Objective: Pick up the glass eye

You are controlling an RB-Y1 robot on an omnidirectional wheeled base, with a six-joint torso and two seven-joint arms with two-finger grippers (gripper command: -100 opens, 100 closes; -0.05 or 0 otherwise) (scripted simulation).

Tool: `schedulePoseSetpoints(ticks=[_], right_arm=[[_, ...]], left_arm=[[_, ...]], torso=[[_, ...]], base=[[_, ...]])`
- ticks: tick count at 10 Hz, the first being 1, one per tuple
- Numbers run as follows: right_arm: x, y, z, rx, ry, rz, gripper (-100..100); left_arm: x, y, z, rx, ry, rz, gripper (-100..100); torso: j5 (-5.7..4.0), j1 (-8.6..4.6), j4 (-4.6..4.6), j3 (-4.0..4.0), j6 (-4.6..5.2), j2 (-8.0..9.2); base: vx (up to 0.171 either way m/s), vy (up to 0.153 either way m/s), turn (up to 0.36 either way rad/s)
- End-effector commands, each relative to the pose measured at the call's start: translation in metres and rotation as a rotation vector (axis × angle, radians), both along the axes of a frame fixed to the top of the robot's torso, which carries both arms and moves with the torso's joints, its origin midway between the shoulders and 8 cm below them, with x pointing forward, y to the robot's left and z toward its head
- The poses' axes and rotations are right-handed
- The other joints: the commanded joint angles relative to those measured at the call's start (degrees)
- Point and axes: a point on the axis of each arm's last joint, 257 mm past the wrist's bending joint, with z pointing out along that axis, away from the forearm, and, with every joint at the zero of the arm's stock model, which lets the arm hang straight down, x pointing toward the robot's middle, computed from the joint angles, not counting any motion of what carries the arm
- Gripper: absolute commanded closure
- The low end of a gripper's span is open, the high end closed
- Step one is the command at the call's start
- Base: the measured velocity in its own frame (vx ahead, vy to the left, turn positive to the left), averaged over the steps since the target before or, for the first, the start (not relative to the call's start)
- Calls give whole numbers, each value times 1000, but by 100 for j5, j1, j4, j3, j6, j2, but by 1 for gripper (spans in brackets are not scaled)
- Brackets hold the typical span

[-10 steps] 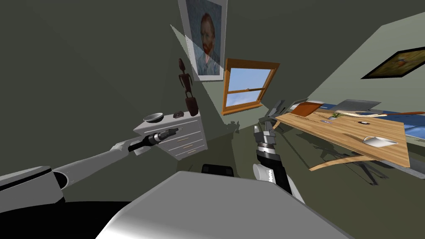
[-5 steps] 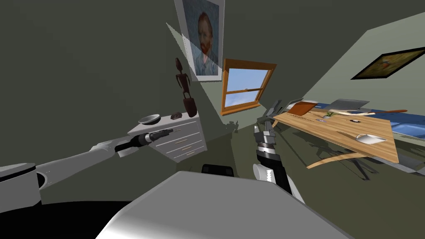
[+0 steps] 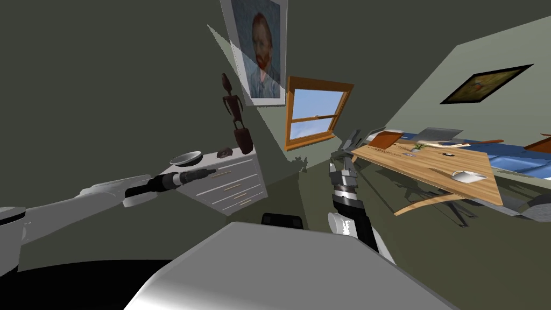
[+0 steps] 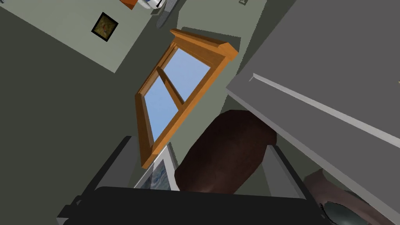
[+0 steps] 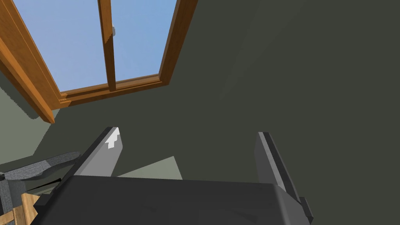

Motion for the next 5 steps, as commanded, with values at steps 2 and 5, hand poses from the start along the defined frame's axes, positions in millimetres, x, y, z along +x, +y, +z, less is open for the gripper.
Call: schedulePoseSetpoints(ticks=[2,5], right_arm=[[0,0,0,0,0,0,0],[0,0,0,0,0,0,0]], left_arm=[[-16,31,3,94,31,33,-100],[-26,51,4,155,54,52,-100]], torso=[[0,-3,0,2,-2,4],[0,1,0,0,-1,0]], base=[[67,23,-69],[68,37,-65]])
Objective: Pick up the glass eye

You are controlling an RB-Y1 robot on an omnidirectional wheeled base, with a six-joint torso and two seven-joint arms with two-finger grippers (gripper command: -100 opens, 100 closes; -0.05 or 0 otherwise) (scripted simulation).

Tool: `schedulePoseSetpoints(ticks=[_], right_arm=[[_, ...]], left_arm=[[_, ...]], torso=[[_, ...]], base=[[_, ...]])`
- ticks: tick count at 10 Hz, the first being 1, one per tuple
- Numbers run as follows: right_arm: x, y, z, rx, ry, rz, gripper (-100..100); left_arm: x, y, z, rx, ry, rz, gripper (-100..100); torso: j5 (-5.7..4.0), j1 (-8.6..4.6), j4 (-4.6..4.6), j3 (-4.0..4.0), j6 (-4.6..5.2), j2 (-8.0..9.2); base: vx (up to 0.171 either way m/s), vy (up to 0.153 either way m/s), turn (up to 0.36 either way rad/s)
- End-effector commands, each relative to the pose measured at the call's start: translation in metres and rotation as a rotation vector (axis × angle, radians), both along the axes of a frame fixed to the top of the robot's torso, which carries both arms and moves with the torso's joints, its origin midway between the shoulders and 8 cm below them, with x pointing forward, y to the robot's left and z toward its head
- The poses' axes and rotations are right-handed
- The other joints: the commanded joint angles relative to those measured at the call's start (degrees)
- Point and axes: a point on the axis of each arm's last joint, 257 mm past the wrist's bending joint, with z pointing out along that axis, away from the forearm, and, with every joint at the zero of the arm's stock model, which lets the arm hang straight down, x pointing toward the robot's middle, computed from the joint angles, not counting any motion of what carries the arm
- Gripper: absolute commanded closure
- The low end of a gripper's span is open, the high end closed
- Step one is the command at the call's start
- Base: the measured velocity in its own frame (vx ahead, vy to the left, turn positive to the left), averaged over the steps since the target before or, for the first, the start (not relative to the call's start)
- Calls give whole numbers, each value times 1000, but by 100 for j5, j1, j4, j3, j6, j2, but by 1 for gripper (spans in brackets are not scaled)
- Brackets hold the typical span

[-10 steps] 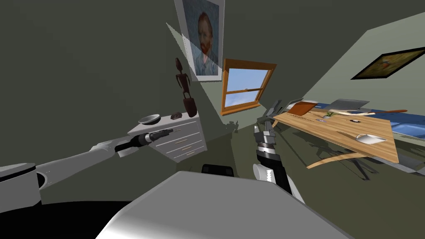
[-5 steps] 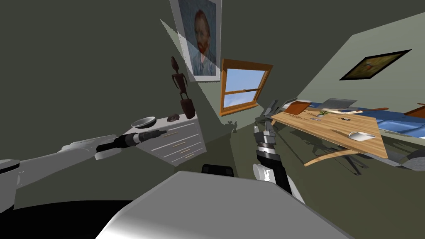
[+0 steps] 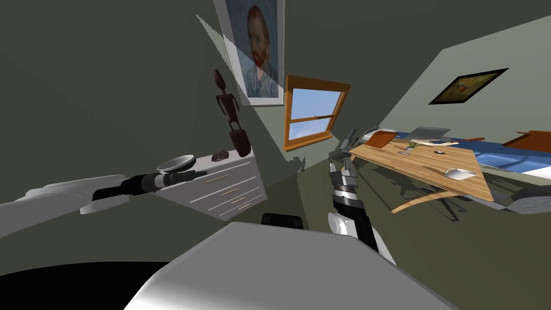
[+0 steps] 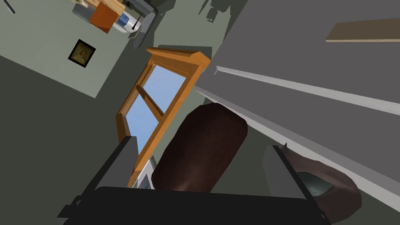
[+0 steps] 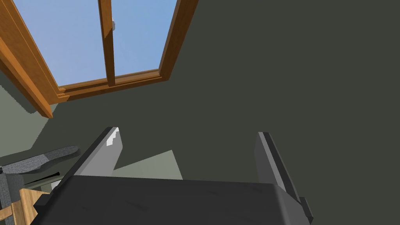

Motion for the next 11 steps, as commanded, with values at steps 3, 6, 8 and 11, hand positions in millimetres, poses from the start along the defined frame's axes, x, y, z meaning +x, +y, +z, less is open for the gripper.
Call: schedulePoseSetpoints(ticks=[3,6,8,11], right_arm=[[0,0,0,0,0,0,0],[0,0,0,0,0,0,0],[0,0,0,0,0,0,0],[0,0,0,0,0,0,0]], left_arm=[[-23,37,1,117,54,31,-100],[-35,53,3,170,80,45,-100],[-59,78,4,255,135,59,-100],[-82,95,3,318,190,61,-100]], torso=[[1,1,-1,-2,-1,-4],[-2,-3,-1,-2,1,-5],[0,2,-2,-5,1,-8],[2,6,-4,-9,1,-14]], base=[[82,44,-83],[74,38,-65],[116,62,-111],[104,67,-95]])
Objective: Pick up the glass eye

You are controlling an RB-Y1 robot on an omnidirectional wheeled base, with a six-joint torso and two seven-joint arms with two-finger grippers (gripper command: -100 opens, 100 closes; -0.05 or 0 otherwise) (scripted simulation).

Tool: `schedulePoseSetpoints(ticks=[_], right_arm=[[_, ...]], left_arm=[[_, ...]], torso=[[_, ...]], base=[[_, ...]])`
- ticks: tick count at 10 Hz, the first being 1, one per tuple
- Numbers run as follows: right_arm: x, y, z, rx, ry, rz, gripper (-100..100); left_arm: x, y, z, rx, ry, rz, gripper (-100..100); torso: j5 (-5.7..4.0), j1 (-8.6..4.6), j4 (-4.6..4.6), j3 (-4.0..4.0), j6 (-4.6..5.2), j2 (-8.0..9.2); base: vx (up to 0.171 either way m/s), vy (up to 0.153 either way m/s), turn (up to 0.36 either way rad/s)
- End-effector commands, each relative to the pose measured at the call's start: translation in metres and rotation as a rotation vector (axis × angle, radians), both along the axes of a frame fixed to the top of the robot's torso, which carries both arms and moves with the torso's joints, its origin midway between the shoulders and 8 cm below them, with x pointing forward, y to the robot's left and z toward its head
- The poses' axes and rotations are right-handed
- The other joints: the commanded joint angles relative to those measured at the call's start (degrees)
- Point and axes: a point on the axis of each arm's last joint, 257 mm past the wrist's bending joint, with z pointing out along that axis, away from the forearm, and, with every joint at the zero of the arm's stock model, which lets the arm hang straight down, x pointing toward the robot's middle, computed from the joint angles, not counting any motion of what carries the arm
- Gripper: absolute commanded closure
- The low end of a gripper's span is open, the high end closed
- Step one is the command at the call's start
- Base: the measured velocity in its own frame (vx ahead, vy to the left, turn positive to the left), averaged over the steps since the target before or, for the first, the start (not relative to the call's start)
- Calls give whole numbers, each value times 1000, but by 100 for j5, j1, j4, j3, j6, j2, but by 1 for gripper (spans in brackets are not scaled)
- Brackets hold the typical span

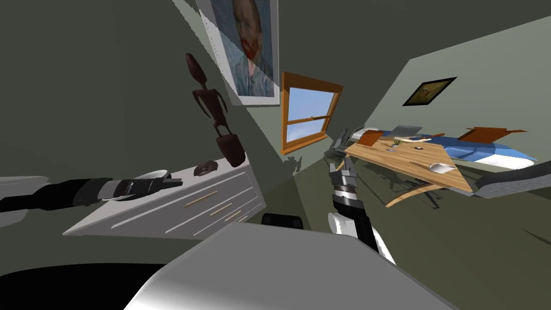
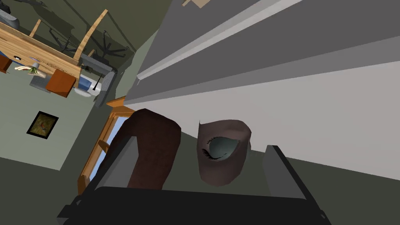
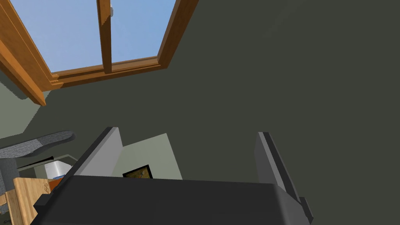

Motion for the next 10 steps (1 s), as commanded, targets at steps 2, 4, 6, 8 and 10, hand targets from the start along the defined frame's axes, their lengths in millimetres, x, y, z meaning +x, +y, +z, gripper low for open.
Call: schedulePoseSetpoints(ticks=[2,4,6,8,10], right_arm=[[0,0,0,0,0,0,0],[0,0,0,0,0,0,0],[0,0,0,0,0,0,0],[0,0,0,0,0,0,0],[0,0,0,0,0,0,0]], left_arm=[[-27,13,-2,52,70,-5,-100],[-50,13,-6,55,128,-28,-100],[-55,10,-8,45,140,-38,-100],[-53,11,-7,49,134,-34,0],[-59,21,-14,45,133,15,-100]], torso=[[1,0,-3,-7,1,-13],[2,-2,-8,-18,3,-31],[-2,-20,-2,-3,-2,-3],[-7,-36,6,14,-4,26],[-7,-40,10,28,1,50]], base=[[160,85,-139],[175,66,-160],[67,18,-26],[14,0,-6],[-59,-19,-195]])
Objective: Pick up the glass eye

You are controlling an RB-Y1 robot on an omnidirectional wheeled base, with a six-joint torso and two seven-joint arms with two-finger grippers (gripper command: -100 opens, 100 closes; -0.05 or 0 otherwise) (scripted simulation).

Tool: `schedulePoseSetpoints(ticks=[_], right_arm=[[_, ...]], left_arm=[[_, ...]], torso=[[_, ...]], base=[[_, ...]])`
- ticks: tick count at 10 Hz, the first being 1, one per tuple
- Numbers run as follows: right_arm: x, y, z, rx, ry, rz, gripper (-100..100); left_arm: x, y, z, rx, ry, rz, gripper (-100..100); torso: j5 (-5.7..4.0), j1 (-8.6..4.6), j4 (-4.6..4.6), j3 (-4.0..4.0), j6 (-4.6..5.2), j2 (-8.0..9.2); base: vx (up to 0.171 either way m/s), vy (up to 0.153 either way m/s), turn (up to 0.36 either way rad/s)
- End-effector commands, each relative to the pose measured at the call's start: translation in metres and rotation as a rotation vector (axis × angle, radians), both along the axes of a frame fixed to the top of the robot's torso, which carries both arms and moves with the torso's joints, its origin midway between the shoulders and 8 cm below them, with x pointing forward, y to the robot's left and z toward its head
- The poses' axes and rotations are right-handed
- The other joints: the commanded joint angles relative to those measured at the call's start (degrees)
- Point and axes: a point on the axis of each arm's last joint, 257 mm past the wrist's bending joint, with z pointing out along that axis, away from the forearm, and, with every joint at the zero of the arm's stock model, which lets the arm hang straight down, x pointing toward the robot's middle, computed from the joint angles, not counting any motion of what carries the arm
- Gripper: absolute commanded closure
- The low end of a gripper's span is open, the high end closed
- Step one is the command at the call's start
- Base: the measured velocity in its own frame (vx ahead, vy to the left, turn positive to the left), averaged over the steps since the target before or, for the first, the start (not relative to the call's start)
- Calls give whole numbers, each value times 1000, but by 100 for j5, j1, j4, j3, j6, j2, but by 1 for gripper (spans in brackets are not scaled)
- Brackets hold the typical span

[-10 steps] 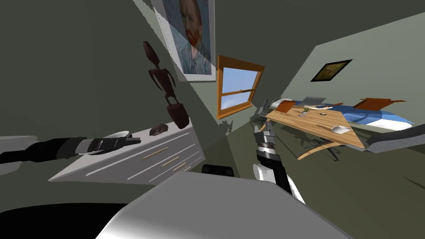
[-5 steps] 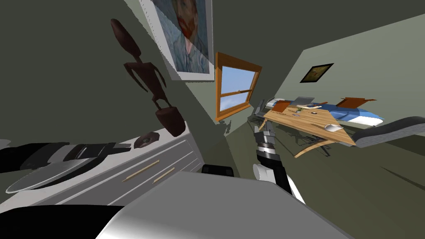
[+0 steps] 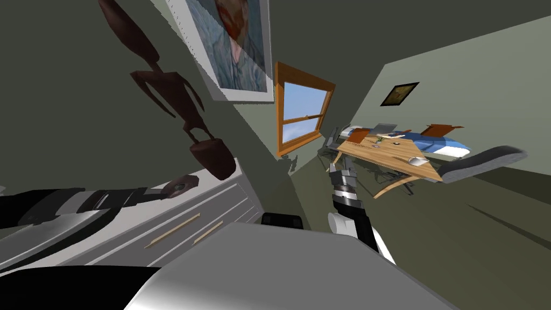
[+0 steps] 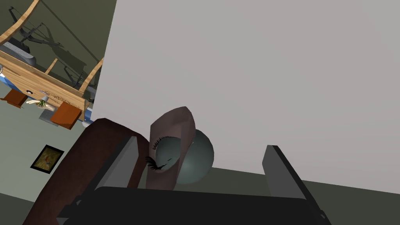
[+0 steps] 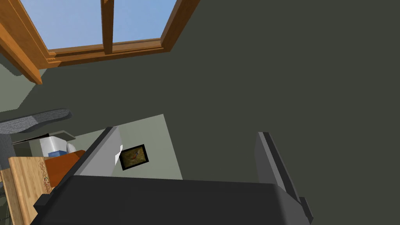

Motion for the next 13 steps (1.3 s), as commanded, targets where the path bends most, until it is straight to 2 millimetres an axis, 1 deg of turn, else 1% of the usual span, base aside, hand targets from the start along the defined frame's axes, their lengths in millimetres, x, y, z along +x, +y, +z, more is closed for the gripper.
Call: schedulePoseSetpoints(ticks=[1,2,5,6,7,11,12,13], right_arm=[[0,0,0,0,0,0,0],[0,0,0,0,0,0,0],[0,0,0,0,0,0,0],[0,0,0,0,0,0,0],[0,0,0,0,0,0,0],[0,0,0,0,0,0,0],[0,0,0,0,0,0,0],[0,0,0,0,0,0,0]], left_arm=[[-2,5,-4,-1,-1,27,-100],[-2,5,-4,-1,-1,27,-100],[-10,16,-11,-1,-2,77,-100],[-8,14,-10,0,-2,63,-100],[-8,14,-10,-1,-2,65,100],[-8,14,-9,2,-4,64,100],[-7,14,-9,3,-4,64,0],[-6,11,-7,-1,-1,52,100]], torso=[[0,0,0,0,0,0],[-1,1,2,5,-1,7],[1,7,-1,-4,-2,-8],[1,4,0,0,-1,-1],[0,6,1,-1,-7,-6],[18,34,-8,-16,-5,-27],[19,37,-8,-17,-5,-28],[19,38,-8,-17,-5,-29]], base=[[-87,-20,-197],[-55,-4,-57],[-41,-11,-126],[-35,-9,-38],[0,0,0],[0,0,0],[0,0,0],[31,17,128]])
